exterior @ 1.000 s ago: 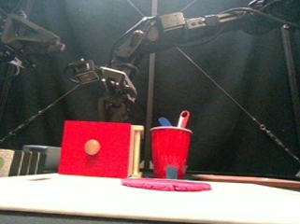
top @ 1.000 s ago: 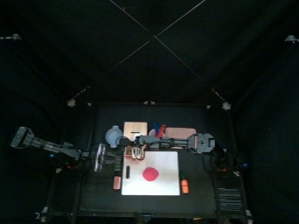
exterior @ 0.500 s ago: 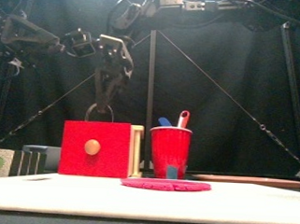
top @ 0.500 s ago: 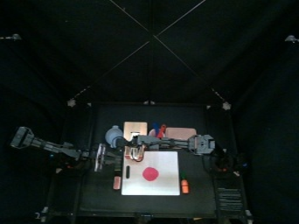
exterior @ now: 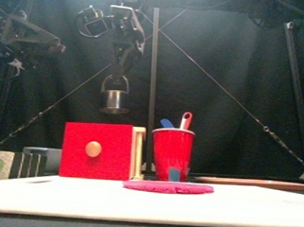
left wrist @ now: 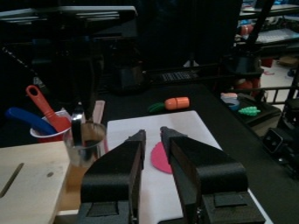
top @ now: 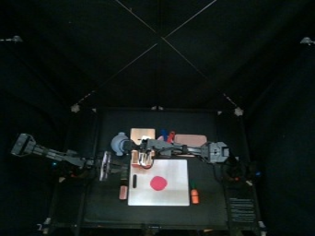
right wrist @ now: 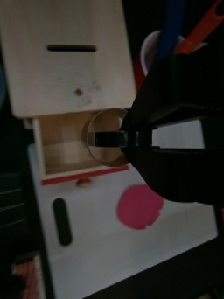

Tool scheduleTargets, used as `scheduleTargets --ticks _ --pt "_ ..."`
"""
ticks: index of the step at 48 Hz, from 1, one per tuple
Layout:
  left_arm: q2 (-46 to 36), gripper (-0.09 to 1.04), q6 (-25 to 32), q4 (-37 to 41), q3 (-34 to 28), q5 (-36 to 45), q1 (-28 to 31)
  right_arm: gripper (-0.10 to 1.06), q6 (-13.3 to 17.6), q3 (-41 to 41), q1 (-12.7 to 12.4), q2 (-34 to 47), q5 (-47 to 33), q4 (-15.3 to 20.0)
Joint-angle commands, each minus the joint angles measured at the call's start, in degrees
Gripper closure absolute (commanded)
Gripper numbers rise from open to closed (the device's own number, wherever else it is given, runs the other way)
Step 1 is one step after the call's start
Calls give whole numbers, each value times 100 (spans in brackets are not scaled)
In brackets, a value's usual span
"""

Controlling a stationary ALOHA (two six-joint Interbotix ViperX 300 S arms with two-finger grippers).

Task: Get the cutter from the drawer then cut the dough then place the extra dough in the bowl
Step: Place the cutter on the board

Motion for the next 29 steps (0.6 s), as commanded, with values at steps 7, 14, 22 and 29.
scheduleTargets --ticks 7,14,22,29 --pt "9 30 18 0 -132 -26 26 48 9 1125 35 -1099 18 44" --pt "9 30 35 9 -202 -26 132 48 26 2109 97 -1644 -70 0" --pt "9 30 26 0 -316 -35 316 48 53 3305 158 -2030 -229 53" --pt "0 30 18 0 -439 -35 387 48 255 4192 211 -2408 -712 132"
